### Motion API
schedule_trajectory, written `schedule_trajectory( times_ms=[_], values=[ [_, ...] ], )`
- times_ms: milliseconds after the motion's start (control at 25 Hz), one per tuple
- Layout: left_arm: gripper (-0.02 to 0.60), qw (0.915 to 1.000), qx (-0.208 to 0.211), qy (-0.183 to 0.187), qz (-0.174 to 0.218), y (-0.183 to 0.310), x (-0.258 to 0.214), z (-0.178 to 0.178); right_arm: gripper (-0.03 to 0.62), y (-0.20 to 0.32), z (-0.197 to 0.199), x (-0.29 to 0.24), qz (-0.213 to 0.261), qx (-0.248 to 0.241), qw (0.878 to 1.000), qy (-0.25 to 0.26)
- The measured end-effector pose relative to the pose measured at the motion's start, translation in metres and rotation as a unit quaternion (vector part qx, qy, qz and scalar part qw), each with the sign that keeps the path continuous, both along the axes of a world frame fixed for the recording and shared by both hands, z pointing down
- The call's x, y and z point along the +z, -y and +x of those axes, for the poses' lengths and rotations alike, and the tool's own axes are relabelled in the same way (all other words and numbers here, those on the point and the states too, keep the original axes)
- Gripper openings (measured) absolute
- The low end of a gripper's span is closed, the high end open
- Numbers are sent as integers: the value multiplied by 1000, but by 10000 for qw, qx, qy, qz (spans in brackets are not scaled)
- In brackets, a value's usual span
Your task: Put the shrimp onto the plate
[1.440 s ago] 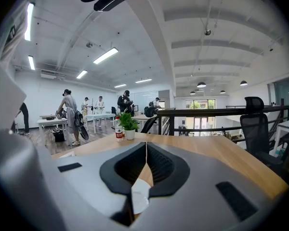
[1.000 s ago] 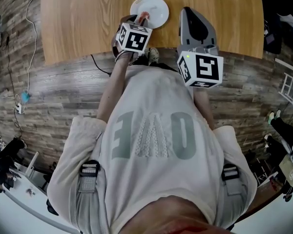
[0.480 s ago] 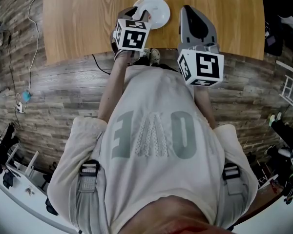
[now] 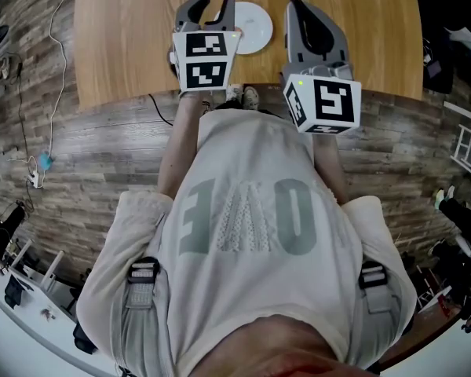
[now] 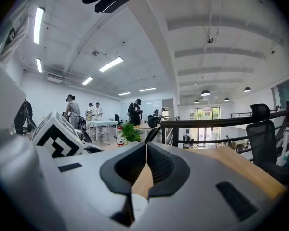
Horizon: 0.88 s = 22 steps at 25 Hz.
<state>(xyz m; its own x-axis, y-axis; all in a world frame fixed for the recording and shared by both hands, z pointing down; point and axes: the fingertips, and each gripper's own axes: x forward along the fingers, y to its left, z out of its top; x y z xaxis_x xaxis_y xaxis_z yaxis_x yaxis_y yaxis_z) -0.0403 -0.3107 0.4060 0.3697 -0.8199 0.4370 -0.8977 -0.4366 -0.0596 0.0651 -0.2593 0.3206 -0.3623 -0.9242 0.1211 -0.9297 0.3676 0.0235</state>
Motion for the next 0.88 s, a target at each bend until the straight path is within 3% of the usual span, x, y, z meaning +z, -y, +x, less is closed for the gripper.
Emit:
schedule_trajectory(
  times_ms=[240, 320, 440, 560, 640, 720, 800, 880],
  values=[
    [112, 9958, -64, -306, 855, 0, -71, -7, 20, -2, -8, -17, 205, -69, 9997, 86],
    [60, 9914, -148, -372, 1246, -2, -98, -12, 21, -2, -13, -23, 279, -106, 9995, 113],
    [37, 9808, -228, -583, 1844, -8, -141, -19, 20, -3, -21, -35, 460, -207, 9986, 163],
    [21, 9617, -229, -933, 2567, -23, -188, -23, 20, -5, -27, -50, 662, -298, 9971, 226],
    [11, 9405, -163, -1239, 3160, -39, -219, -25, 20, -7, -27, -62, 804, -295, 9959, 302],
    [11, 9210, -117, -1306, 3669, -55, -241, -27, 20, -10, -27, -75, 952, -270, 9943, 390],
    [11, 9101, -71, -1237, 3953, -66, -254, -27, 20, -12, -28, -86, 1083, -263, 9929, 409],
    [11, 9059, -22, -1233, 4051, -73, -260, -25, 20, -15, -28, -95, 1209, -244, 9916, 396]
  ],
)
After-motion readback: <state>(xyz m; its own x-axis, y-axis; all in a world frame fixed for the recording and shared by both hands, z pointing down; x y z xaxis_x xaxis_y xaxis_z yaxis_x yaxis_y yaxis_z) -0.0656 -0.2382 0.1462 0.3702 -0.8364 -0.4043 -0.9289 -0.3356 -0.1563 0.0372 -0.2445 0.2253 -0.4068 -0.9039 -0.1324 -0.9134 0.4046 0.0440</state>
